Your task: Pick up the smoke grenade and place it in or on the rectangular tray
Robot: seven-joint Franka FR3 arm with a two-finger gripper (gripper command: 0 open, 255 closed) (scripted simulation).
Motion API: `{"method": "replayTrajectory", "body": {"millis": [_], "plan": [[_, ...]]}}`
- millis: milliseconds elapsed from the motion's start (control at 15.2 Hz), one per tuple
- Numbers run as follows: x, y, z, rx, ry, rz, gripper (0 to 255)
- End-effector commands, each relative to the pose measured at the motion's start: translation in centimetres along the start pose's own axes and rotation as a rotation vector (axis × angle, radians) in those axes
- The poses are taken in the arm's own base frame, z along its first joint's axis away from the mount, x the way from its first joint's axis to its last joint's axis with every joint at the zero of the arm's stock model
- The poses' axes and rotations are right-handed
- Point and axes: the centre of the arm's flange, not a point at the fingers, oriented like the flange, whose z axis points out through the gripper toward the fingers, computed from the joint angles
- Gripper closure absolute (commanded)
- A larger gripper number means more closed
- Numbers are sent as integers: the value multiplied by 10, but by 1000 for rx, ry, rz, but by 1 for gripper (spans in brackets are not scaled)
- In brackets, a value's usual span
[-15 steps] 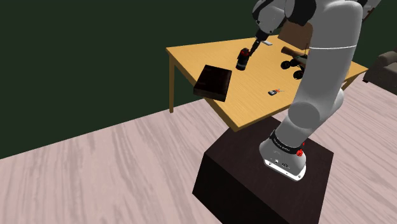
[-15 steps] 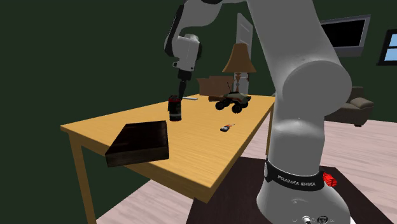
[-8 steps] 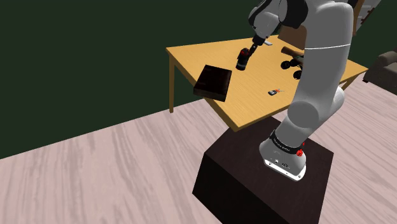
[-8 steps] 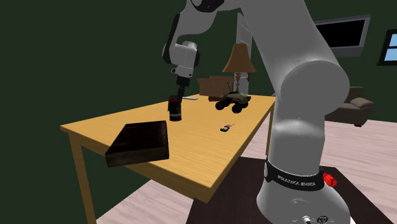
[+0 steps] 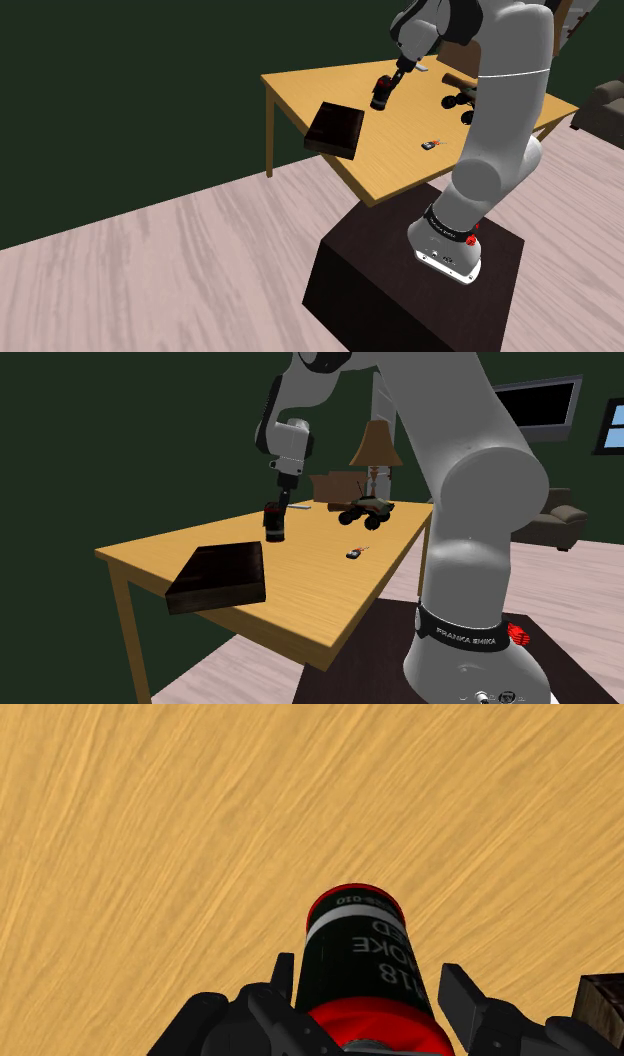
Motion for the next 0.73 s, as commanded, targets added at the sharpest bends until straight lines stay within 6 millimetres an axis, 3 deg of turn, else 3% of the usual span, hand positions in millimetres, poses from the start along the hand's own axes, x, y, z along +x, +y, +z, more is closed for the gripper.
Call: {"method": "replayTrajectory", "body": {"millis": [0, 528, 660], "plan": [[0, 0, 0, 0, 0, 0, 255], [0, 0, 0, 0, 0, 0, 255], [2, 0, -10, 0, 0, 0, 255]]}}
